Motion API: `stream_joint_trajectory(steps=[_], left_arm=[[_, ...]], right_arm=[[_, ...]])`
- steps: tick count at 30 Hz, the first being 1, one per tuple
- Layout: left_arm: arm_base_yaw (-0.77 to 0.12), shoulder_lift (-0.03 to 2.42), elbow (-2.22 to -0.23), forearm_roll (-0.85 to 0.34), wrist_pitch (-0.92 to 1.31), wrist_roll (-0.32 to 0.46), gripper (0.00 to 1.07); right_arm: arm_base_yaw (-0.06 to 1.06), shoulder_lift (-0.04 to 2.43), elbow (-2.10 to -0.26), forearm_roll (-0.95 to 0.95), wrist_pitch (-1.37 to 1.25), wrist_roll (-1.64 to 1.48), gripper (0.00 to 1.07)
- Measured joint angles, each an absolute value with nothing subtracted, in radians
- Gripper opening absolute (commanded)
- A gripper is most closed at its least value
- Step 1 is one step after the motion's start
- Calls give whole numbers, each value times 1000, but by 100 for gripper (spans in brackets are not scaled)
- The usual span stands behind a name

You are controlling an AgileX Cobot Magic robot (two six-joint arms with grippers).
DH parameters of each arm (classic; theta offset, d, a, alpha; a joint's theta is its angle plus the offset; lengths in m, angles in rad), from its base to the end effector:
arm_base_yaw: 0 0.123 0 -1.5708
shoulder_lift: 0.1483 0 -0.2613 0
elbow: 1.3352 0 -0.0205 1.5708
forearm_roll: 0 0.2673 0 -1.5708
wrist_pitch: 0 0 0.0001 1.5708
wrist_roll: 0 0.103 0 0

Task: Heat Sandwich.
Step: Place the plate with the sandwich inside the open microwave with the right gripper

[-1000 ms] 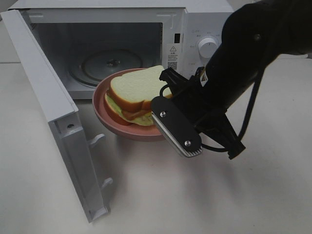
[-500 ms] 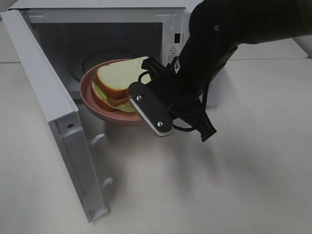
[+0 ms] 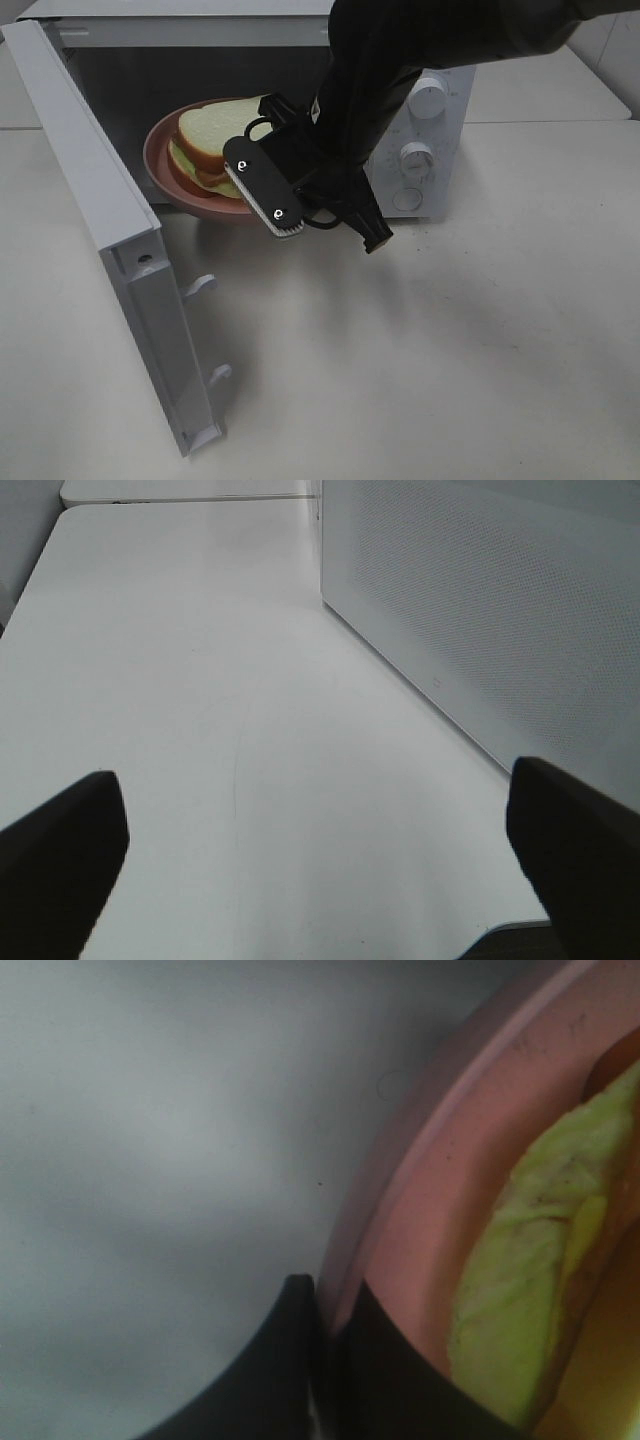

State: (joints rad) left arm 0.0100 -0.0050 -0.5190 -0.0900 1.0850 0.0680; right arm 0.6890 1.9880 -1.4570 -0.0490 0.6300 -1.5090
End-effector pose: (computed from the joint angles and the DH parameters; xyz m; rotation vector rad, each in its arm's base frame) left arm 0.0400 -0.0078 0.2837 0.0660 2.0406 -0.0588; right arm 0.3410 0.2770 0.1569 -2.4093 1.1807 -0.3193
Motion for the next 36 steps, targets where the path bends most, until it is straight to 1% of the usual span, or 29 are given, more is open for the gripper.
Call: stream_joint_trajectory(steps=[27,36], left_arm=[[10,-5,-519,-90,1085,68,98],[10,-5,-519,-90,1085,68,98]], right_arm=[[689,2270,-1898,-151,789,-1291,0],[672,2328,-2001,-154,807,-1262,0]])
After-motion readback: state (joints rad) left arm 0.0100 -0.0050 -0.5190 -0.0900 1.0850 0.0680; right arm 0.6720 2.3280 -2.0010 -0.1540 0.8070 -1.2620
